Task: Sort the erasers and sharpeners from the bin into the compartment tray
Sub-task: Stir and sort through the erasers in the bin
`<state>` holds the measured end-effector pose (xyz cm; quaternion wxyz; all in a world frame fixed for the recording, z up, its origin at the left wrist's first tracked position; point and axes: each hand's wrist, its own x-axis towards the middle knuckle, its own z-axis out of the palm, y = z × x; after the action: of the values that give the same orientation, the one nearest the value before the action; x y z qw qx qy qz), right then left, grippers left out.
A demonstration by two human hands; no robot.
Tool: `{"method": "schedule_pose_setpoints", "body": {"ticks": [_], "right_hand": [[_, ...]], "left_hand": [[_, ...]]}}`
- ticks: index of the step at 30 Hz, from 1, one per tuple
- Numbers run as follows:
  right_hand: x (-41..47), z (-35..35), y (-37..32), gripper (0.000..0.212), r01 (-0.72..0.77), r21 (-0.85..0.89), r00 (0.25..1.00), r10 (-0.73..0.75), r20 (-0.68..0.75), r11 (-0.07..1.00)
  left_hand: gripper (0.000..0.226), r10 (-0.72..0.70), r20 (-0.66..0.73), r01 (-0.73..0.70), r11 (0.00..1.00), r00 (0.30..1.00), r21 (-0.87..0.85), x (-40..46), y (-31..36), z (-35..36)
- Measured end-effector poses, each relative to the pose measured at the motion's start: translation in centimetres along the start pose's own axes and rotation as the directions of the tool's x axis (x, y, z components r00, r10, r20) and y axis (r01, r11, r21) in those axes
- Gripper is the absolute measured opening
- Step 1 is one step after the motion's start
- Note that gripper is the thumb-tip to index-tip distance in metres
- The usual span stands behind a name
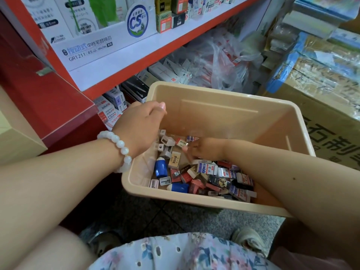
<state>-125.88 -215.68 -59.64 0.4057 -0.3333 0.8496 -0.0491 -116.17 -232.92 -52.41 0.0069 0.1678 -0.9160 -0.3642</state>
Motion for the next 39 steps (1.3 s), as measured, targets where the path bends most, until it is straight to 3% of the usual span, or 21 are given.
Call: {"method": "schedule_pose_setpoints", "body": {"ticks": [5, 8, 11, 17, 19, 21, 24, 26, 29, 32, 36, 39], "right_hand": [[-1.4, -0.7, 1.8, 0.055, -0.118, -0.139, 0.989, 0.104, -0.104, 0.983], [-2.3, -1.2, 2.3, 0.058, -0.061, -0.011, 0.982, 0.058, -0.18, 0.998], [-3.2, -0.7, 0.8, 0.054, -0.015, 0.126, 0.999, 0.018, -0.028, 0.992], [-3.5, -1.2, 1.6, 0.085, -0.066, -0.119, 0.976, 0.089, 0.198, 0.991], [-4.2, -1.8, 2.4, 0.088, -0.103, -0.165, 0.976, 0.131, 0.172, 0.981], [-4.4, -2.3, 3.0, 0.089, -0.11, -0.193, 0.99, 0.124, 0.06, 0.975], [-4.1, -2.2, 2.9, 0.079, -0.034, -0.023, 0.994, 0.031, -0.104, 0.999], [-4.1, -1.5, 2.2, 0.074, 0.013, 0.085, 0.997, -0.006, -0.073, 0.996], [-4.0, -0.7, 1.9, 0.067, -0.057, -0.025, 0.995, 0.059, 0.084, 0.998], [-3.5, -0.8, 3.2, 0.082, -0.059, -0.05, 0.986, 0.066, 0.153, 0.997], [-4.0, -1.6, 4.2, 0.099, -0.165, -0.193, 0.971, 0.193, 0.138, 0.967], [-4.4, -2.5, 3.9, 0.099, -0.216, -0.157, 0.969, 0.231, 0.088, 0.964]], "left_hand": [[0.038, -0.012, 0.001, 0.012, 1.0, 1.0, -0.004, 0.1, 0.0, 0.0], [0.037, -0.004, 0.0, 0.004, 1.0, 1.0, -0.013, 0.2, 0.0, 0.0], [0.037, -0.005, 0.004, 0.005, 1.0, 1.0, -0.011, 0.4, -0.2, 0.0], [0.04, 0.011, 0.003, -0.011, 1.0, 1.0, -0.017, 0.4, -0.4, 0.1], [0.039, 0.01, 0.005, -0.009, 1.0, 1.0, -0.018, 0.4, -0.4, 0.1], [0.037, 0.015, 0.003, -0.015, 1.0, 1.0, -0.004, 0.4, -0.4, 0.1], [0.039, 0.017, 0.001, -0.017, 1.0, 1.0, 0.003, 0.4, -0.3, 0.1], [0.042, 0.026, -0.003, -0.026, 1.0, 1.0, 0.001, 0.4, -0.4, 0.1], [0.04, 0.03, -0.003, -0.03, 1.0, 1.0, 0.001, 0.4, -0.3, 0.1], [0.041, 0.036, -0.006, -0.036, 0.999, 0.999, 0.009, 0.4, -0.3, 0.1], [0.038, 0.021, -0.012, -0.021, 1.0, 1.0, -0.007, 0.3, -0.2, 0.1], [0.038, 0.024, -0.014, -0.024, 1.0, 1.0, 0.0, 0.2, -0.1, 0.1]]}}
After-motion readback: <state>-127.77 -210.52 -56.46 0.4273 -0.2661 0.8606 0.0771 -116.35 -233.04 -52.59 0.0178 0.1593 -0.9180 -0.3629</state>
